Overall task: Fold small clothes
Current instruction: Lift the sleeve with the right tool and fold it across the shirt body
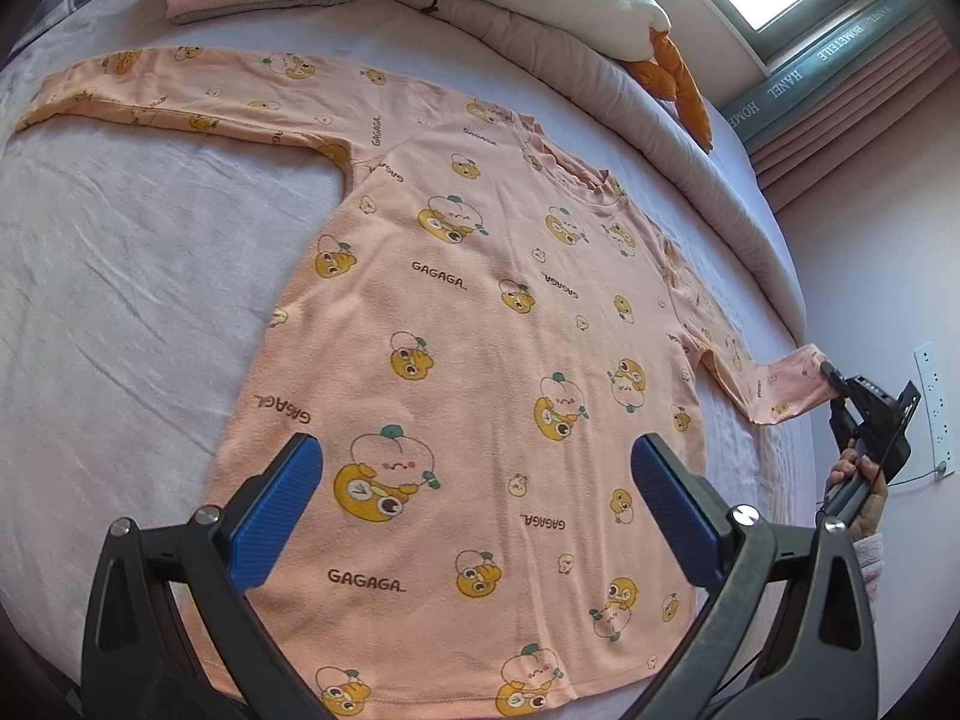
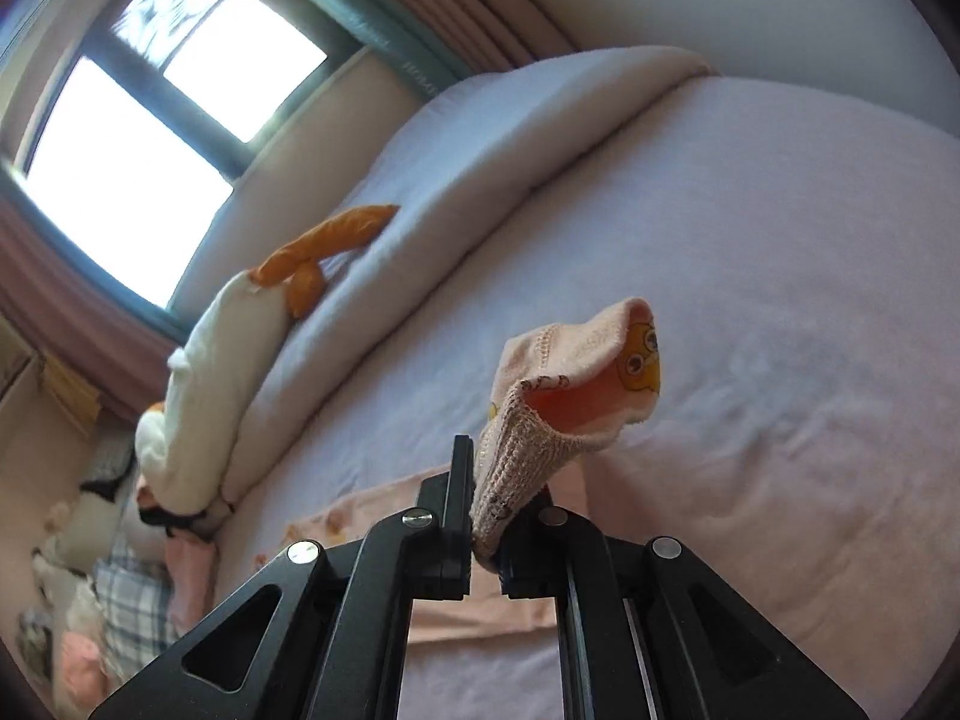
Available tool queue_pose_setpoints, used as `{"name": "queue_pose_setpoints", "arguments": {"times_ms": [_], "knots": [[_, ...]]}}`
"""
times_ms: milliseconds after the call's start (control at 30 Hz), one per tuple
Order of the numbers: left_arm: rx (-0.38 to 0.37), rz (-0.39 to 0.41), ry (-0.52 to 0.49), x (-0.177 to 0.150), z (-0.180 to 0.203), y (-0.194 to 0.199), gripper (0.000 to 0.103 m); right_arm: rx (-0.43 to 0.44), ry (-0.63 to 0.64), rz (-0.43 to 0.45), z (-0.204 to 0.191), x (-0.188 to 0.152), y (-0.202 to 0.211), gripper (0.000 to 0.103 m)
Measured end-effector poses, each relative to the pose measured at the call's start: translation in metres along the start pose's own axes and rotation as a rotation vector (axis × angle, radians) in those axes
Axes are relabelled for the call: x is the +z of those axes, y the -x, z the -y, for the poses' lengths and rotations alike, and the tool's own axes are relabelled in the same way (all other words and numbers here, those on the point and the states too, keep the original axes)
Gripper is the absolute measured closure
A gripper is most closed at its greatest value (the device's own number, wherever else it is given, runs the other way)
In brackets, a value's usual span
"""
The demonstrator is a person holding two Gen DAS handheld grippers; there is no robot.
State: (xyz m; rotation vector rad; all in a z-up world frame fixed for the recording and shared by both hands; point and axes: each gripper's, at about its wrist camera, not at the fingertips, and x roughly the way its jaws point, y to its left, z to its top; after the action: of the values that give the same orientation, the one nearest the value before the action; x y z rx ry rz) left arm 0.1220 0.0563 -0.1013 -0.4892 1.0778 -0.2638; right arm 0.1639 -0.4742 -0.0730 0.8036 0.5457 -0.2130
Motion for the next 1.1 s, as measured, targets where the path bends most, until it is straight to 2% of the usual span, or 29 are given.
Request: {"name": "queue_pose_setpoints", "arguments": {"times_ms": [200,433,567,700,867,1000,1067,1100], "knots": [[0.002,0.035,0.013,-0.003,-0.025,0.019,0.000,0.019,0.263,-0.007,-0.114,-0.009,-0.007,0.095],[0.001,0.063,0.051,-0.001,-0.059,0.037,0.000,0.100,0.433,-0.025,-0.214,-0.046,-0.026,0.095],[0.011,0.070,0.071,0.001,-0.076,0.042,0.000,0.084,0.631,-0.056,-0.269,-0.093,-0.052,0.095],[0.028,0.077,0.100,0.004,-0.092,0.045,0.000,0.071,0.785,-0.122,-0.302,-0.149,-0.081,0.095],[0.043,0.075,0.112,0.007,-0.102,0.045,0.000,0.000,1.026,-0.178,-0.336,-0.228,-0.119,0.095],[0.051,0.072,0.117,0.009,-0.103,0.043,0.000,-0.057,1.180,-0.269,-0.343,-0.283,-0.150,0.094],[0.056,0.073,0.114,0.010,-0.104,0.043,0.000,-0.033,1.198,-0.329,-0.343,-0.300,-0.160,0.084],[0.059,0.072,0.111,0.010,-0.104,0.043,0.000,-0.015,1.195,-0.361,-0.345,-0.306,-0.162,0.067]]}}
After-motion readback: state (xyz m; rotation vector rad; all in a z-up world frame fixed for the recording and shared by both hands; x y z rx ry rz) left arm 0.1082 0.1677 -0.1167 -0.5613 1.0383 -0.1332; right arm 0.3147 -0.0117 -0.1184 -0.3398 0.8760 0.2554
